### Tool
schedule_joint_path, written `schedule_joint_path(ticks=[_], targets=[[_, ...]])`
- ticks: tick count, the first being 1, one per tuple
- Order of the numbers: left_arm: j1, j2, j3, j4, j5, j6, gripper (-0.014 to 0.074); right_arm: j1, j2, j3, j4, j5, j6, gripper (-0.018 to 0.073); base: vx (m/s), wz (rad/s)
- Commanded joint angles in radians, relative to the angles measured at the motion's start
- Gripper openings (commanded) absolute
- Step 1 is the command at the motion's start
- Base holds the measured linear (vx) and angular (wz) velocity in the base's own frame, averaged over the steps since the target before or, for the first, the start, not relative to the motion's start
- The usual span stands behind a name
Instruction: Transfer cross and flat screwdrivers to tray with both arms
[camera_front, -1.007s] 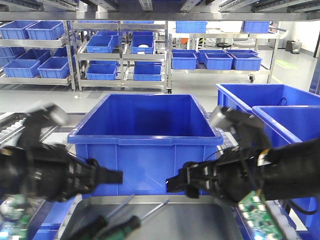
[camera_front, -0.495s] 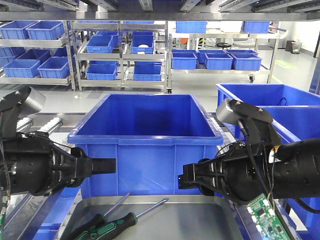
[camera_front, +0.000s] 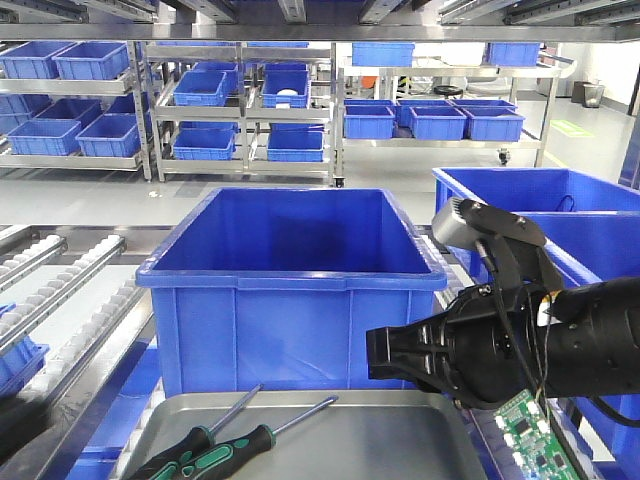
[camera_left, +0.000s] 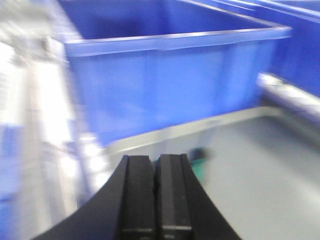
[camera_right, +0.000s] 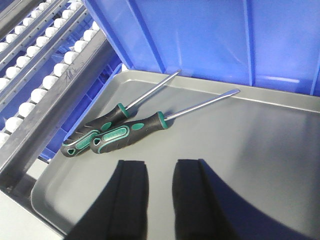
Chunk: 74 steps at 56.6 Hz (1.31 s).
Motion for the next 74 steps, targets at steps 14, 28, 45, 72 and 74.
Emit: schedule_joint_path(ticks=[14, 28, 45, 72, 74], targets=[[0.208, -0.432, 0.409, 0.034, -0.255, -0.098, -0.0008, -0.002, -0.032, -0.035, 0.011, -0.062, -0.005, 0.0218, 0.00, 0.00], [0.222, -0.685, 0.625, 0.109, -0.256, -0.104, -0.0008, -0.002, -0.032, -0.035, 0.011, -0.062, -0.005, 0.0218, 0.00, 0.00], [0.222, -0.738, 0.621, 0.109, -0.179, -0.111, -0.0008, -0.002, -0.032, -0.035, 0.013, -0.062, -0.005, 0.0218, 0.00, 0.00], [0.222, -0.738, 0.621, 0.109, -0.179, -0.111, -0.0008, -0.002, -0.032, -0.035, 0.016, -0.063, -0.005, 0.0218, 0.00, 0.00], [0.222, -0.738, 0.621, 0.109, -0.179, -0.111, -0.0008, -0.002, -0.032, -0.035, 0.011, -0.063, -0.005, 0.0218, 0.00, 0.00]])
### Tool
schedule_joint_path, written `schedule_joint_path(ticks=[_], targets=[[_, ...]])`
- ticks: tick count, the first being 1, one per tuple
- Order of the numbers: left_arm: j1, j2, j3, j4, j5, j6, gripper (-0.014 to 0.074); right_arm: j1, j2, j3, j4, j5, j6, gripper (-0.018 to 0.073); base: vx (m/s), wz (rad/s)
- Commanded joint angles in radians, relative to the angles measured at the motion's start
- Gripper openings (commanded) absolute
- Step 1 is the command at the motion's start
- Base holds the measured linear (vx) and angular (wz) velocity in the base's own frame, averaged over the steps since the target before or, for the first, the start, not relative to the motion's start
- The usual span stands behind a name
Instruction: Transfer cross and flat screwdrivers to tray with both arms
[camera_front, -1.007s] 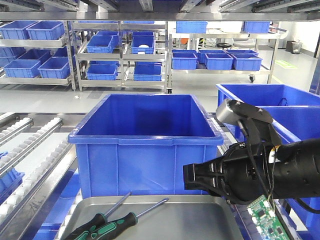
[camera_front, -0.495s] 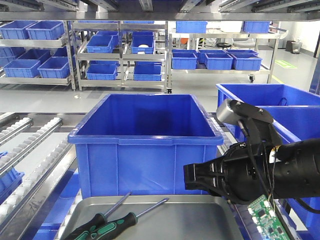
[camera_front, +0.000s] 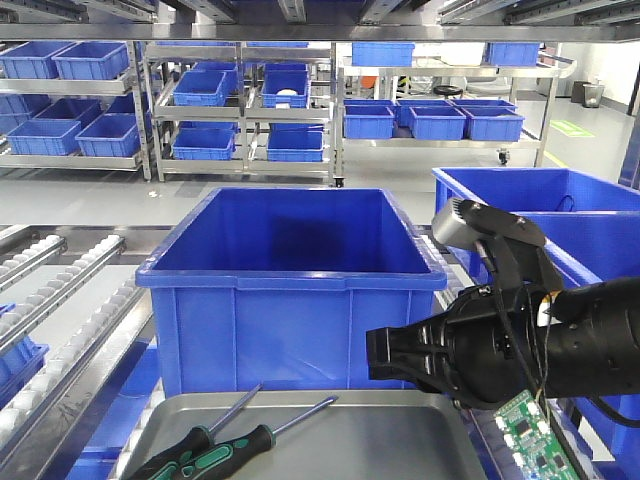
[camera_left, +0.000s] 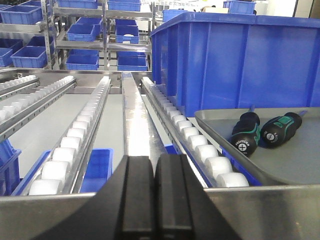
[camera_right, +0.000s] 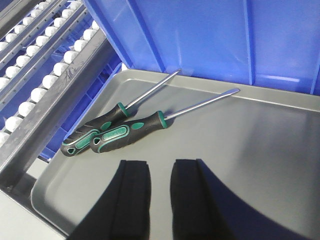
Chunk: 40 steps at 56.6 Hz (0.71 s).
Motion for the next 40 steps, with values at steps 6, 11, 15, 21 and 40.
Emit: schedule_joint_path(ticks=[6, 11, 15, 21, 40], targets=[[0.001, -0.005, 0.030, -0.001, -0.077, -0.007, -0.0008, -0.002, -0.044, -0.033, -0.023, -0.064, -0.003, 0.0218, 0.00, 0.00], [0.001, -0.005, 0.030, -0.001, -0.077, -0.007, -0.0008, -0.002, -0.107, 0.001, -0.057, -0.079, 0.000, 0.0218, 0.00, 0.00], [0.001, -0.005, 0.030, -0.001, -0.077, -0.007, -0.0008, -0.004, -0.186, 0.067, -0.073, -0.107, 0.000, 0.0218, 0.00, 0.00], [0.001, -0.005, 0.030, -0.001, -0.077, -0.007, -0.0008, -0.005, -0.346, 0.211, -0.120, -0.208, 0.000, 0.0218, 0.00, 0.00], [0.001, -0.005, 0.030, -0.001, -0.077, -0.007, -0.0008, -0.125, -0.869, 0.780, -0.150, -0.414, 0.001, 0.0218, 0.00, 0.00]])
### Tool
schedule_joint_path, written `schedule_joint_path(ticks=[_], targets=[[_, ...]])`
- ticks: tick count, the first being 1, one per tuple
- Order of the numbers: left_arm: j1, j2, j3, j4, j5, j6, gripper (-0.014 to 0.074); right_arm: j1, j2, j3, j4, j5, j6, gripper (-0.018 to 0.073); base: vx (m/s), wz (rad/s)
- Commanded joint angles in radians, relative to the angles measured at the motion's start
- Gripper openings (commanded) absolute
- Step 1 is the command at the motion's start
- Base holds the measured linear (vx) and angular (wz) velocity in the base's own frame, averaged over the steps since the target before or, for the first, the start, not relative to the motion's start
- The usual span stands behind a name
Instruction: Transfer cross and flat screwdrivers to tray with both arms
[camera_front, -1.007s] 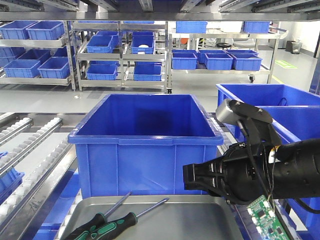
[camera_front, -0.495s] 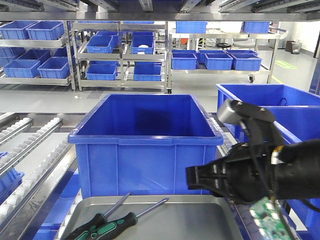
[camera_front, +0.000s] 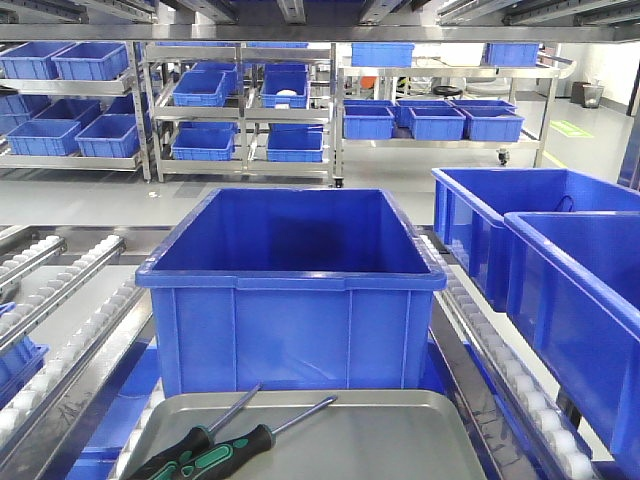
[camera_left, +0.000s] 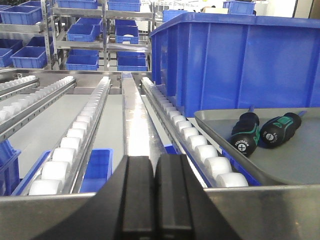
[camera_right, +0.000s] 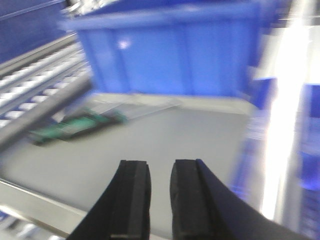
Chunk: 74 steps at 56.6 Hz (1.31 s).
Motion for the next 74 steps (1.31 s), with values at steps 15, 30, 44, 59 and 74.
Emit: schedule_joint_path(ticks=[15, 30, 44, 59, 74], targets=[[0.001, -0.005, 0.030, -0.001, -0.077, -0.007, -0.0008, -0.388, -0.417, 0.307, -0.135, -0.086, 0.000, 0.0092, 0.00, 0.00], [0.001, -0.008, 0.030, -0.001, -0.075, -0.007, -0.0008, -0.430, -0.567, 0.532, -0.257, -0.231, 0.030, -0.0011, 0.00, 0.00], [0.001, -0.005, 0.030, -0.001, -0.073, -0.007, -0.0008, -0.429, -0.568, 0.534, -0.256, -0.238, 0.034, -0.0009, 0.00, 0.00], [0.001, -0.005, 0.030, -0.001, -0.073, -0.007, -0.0008, -0.429, -0.568, 0.534, -0.255, -0.238, 0.034, -0.0009, 0.00, 0.00], [0.001, -0.005, 0.030, -0.001, -0.073, -0.007, -0.0008, -0.429, -0.568, 0.534, -0.255, -0.238, 0.034, -0.0009, 0.00, 0.00]])
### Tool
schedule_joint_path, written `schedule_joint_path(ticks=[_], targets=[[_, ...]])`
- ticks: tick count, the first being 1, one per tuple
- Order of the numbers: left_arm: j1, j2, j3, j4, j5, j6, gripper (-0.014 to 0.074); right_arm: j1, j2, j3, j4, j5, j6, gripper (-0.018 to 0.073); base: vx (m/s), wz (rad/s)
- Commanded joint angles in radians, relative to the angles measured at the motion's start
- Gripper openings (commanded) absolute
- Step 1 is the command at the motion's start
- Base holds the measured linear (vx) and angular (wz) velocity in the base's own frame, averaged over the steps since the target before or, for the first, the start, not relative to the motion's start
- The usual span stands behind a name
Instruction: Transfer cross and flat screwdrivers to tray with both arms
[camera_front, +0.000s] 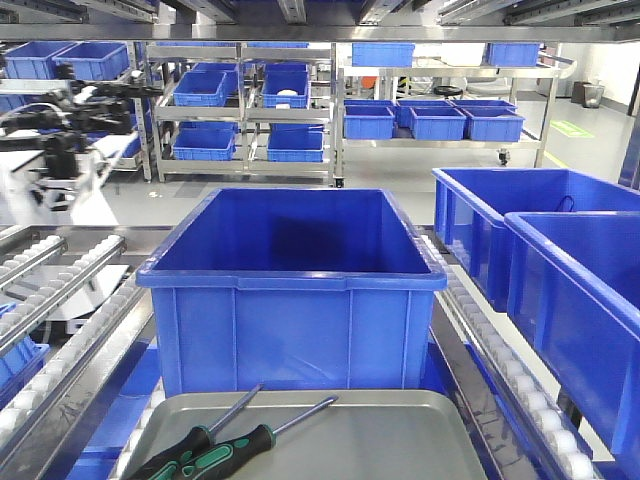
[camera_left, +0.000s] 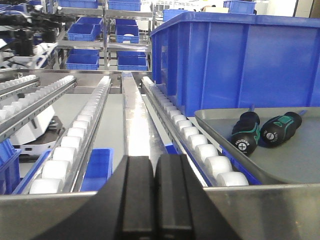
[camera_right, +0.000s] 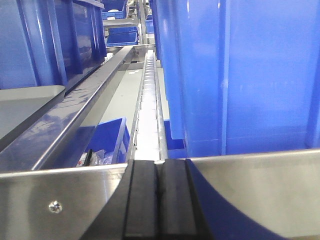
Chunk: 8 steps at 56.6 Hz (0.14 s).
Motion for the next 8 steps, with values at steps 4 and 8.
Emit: schedule_joint_path(ticks=[4, 8], targets=[[0.001, -0.005, 0.030, -0.001, -0.076, -0.006, -0.0008, 0.002, -0.015, 0.017, -0.004, -0.087, 0.000, -0.0009, 0.00, 0.00], [0.001, -0.005, 0.030, -0.001, -0.076, -0.006, -0.0007, 0.002, -0.015, 0.017, -0.004, -0.087, 0.000, -0.0009, 0.00, 0.00]])
